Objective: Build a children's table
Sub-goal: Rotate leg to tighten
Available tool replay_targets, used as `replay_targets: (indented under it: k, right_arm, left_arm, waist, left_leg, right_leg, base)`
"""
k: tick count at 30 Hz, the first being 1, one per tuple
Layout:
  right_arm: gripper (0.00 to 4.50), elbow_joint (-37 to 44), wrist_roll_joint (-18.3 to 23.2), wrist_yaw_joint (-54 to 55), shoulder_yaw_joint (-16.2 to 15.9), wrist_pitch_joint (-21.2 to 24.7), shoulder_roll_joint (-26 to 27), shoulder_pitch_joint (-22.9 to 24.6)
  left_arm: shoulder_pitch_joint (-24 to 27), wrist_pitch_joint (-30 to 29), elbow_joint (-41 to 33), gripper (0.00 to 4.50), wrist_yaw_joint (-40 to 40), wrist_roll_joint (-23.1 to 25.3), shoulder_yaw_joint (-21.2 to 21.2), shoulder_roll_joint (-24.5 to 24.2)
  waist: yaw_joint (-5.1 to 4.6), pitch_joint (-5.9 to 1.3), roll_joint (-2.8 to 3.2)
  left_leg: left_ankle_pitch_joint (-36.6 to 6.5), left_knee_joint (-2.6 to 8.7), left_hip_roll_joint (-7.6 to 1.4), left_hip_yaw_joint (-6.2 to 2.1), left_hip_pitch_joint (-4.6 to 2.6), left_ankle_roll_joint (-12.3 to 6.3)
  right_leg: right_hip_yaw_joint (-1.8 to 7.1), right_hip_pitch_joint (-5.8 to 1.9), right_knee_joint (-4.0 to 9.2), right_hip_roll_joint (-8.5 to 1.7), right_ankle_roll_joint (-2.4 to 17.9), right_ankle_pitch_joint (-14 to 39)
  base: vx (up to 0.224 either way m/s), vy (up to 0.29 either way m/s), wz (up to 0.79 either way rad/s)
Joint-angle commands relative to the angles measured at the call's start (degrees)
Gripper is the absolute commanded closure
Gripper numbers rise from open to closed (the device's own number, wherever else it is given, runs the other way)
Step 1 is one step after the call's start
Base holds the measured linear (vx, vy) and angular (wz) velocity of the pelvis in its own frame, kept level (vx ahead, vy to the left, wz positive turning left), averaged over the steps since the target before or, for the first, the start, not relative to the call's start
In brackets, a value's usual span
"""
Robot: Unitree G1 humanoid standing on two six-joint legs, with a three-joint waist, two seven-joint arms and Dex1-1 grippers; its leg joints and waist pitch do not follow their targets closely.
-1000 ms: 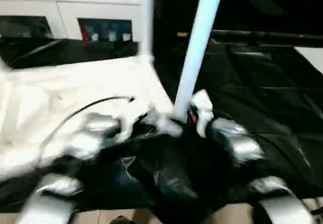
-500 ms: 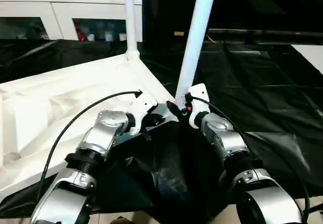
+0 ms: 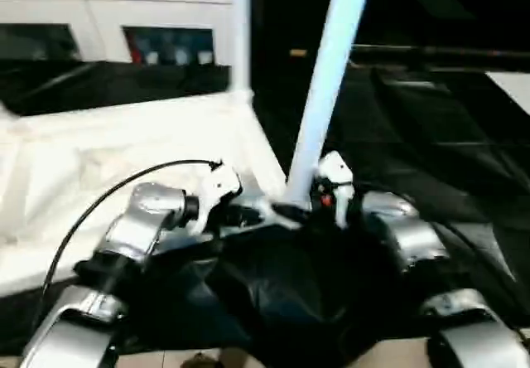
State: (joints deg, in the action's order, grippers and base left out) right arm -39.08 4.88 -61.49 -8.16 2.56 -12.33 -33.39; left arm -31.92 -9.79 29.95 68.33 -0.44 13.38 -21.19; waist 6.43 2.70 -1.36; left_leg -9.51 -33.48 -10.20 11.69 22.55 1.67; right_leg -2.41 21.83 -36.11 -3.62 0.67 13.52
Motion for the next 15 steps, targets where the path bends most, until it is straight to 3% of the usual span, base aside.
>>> replay_targets:
  k: [1,2,7,8,11,13,15]
  right_arm:
    - [0.78,2.0,1.3,-4.4,-2.5,0.9,0.3,0.5]
    - [1.03,2.2,1.3,-5.3,-2.7,1.2,-0.2,0.5]
    - [1.15,2.3,0.7,-7.5,-3.8,1.7,-1.2,0.3]
    - [1.41,2.2,0.6,-7.6,-3.8,1.6,-1.1,0.3]
    - [1.47,2.3,0.4,-7.9,-3.9,1.8,-1.0,0.3]
    - [1.82,2.5,0.4,-8.1,-4.1,1.7,-1.0,0.5]
    - [1.89,2.7,0.5,-8.3,-4.3,1.8,-1.1,0.6]
  left_arm:
    - [0.0,0.5,-2.1,4.5,1.3,-1.8,0.4,0.4]
    - [0.2,0.3,-2.5,4.5,1.8,-2.1,0.4,0.1]
    - [1.1,0.0,-3.5,4.5,3.2,-2.8,0.4,-0.9]
    - [1.2,-0.1,-3.6,4.5,3.3,-2.9,0.4,-0.9]
    - [1.5,-0.3,-3.9,4.5,3.7,-2.9,0.3,-1.1]
    - [1.6,-0.5,-4.0,4.5,3.8,-2.9,0.4,-1.2]
    - [1.7,-0.6,-4.2,4.5,3.8,-2.9,0.4,-1.3]
  waist:
    - [0.08,-3.26,0.23]
    - [0.1,-3.23,0.24]
    - [0.25,-3.36,0.14]
    - [0.26,-3.35,0.12]
    - [0.26,-3.36,0.1]
    - [0.21,-3.37,0.11]
    - [0.21,-3.37,0.13]
  left_leg:
    - [-10.7,3.91,-4.14,-1.76,-1.97,-1.99]
    - [-10.7,3.95,-4.13,-1.77,-1.94,-1.9]
    - [-8.8,3.7,-3.95,-1.69,-1.8,-2.45]
    - [-8.7,3.7,-3.95,-1.69,-1.81,-2.5]
    - [-8.9,3.72,-4.01,-1.73,-1.85,-2.42]
    - [-9.0,3.72,-3.99,-1.72,-1.86,-2.31]
    - [-9.1,3.73,-3.98,-1.71,-1.87,-2.26]
  right_leg:
    - [2.49,-1.73,3.95,-5.31,13.7,1.7]
    - [2.49,-1.7,3.95,-5.29,13.7,1.8]
    - [2.45,-1.78,3.66,-5.3,14.1,-1.0]
    - [2.45,-1.76,3.68,-5.28,14.1,-1.0]
    - [2.43,-1.75,3.71,-5.33,14.1,-0.2]
    - [2.43,-1.73,3.7,-5.27,14.1,-0.1]
    - [2.41,-1.74,3.72,-5.29,14.0,0.1]
  base:
    - [0.0,0.0,0.0]
    - [0.0,0.0,0.0]
    - [0.0,0.0,0.0]
    - [0.0,0.0,0.0]
    - [0.0,0.0,0.0]
    - [0.0,0.0,0.0]
    - [0.0,0.0,0.0]
